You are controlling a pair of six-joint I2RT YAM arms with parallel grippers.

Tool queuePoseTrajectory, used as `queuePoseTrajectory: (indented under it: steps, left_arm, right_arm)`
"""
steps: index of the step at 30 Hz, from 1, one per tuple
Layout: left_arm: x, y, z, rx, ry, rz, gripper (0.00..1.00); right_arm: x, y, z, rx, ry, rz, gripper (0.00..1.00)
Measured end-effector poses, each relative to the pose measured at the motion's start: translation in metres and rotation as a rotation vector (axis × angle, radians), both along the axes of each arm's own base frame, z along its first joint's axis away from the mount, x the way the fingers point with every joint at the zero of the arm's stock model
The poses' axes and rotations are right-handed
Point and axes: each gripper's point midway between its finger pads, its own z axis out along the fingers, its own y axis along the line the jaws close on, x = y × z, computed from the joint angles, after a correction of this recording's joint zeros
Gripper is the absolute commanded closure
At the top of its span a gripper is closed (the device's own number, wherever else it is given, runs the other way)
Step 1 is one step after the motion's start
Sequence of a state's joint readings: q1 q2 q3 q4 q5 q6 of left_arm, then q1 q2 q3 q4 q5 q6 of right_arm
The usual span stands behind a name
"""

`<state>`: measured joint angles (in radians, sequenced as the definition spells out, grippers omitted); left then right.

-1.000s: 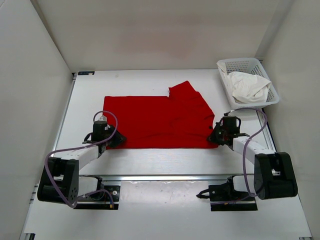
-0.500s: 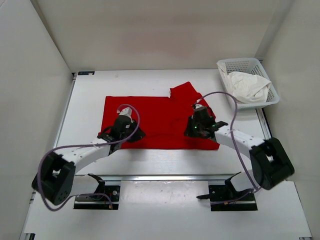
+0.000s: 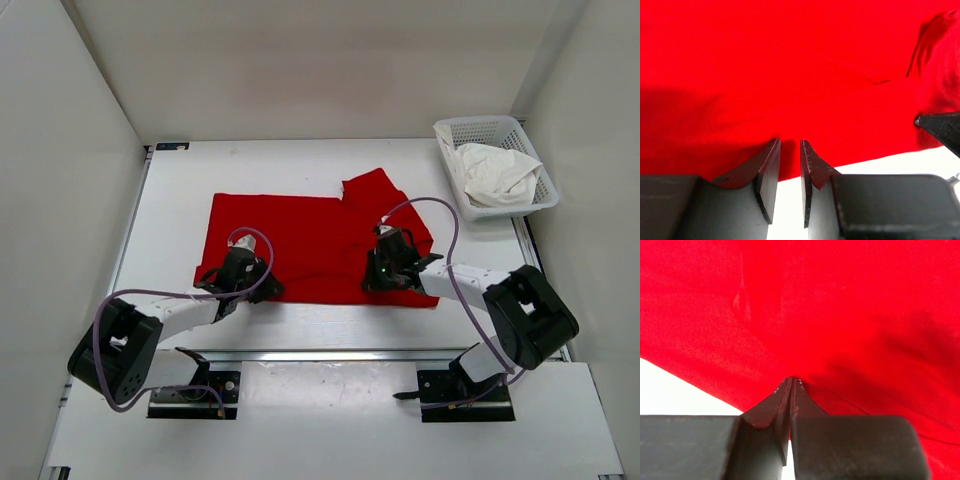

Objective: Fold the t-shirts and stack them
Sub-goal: Fold the flattened tshirt in 1/3 of the way, then grap the side of the flattened tshirt furthest away from the robot with both arms

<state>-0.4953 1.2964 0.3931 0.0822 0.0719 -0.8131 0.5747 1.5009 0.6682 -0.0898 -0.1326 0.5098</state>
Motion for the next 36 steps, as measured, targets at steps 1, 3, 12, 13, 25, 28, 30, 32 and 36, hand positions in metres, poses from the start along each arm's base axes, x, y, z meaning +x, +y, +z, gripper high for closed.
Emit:
queuePoseTrajectory:
  steps: [1, 3, 12, 13, 25, 28, 30, 32, 36]
  left_arm:
    - [-0.003, -0.001, 0.0, -0.005, 0.001, -0.006, 0.66]
    - [-0.008, -0.004, 0.001, -0.005, 0.006, -0.021, 0.65]
    - [0.086, 0.027, 0.076, -0.026, -0.114, 0.138, 0.63]
    - [0.113, 0.041, 0.091, -0.04, -0.152, 0.192, 0.63]
    - [0.276, 0.16, 0.043, 0.198, -0.038, 0.453, 0.54]
    - [0.293, 0.173, 0.032, 0.28, -0.012, 0.451, 0.54]
    - [0.297, 0.179, 0.023, 0.323, 0.012, 0.449, 0.55]
    - [0.295, 0.187, 0.015, 0.352, 0.038, 0.45, 0.54]
    - [0.287, 0.2, 0.006, 0.397, 0.082, 0.455, 0.53]
  right_arm:
    - [-0.003, -0.002, 0.0, 0.0, 0.004, 0.001, 1.0]
    - [-0.009, -0.006, 0.0, -0.002, 0.019, 0.002, 0.9]
    - [0.023, -0.004, 0.055, 0.091, -0.057, 0.011, 0.93]
    - [0.031, -0.001, 0.065, 0.112, -0.086, 0.014, 0.98]
    - [0.033, 0.02, 0.07, 0.165, -0.112, 0.087, 0.96]
    - [0.026, 0.02, 0.062, 0.165, -0.097, 0.097, 0.96]
    - [0.022, 0.018, 0.057, 0.164, -0.083, 0.099, 0.96]
    - [0.02, 0.016, 0.054, 0.164, -0.075, 0.097, 0.96]
    - [0.021, 0.014, 0.053, 0.17, -0.073, 0.094, 0.96]
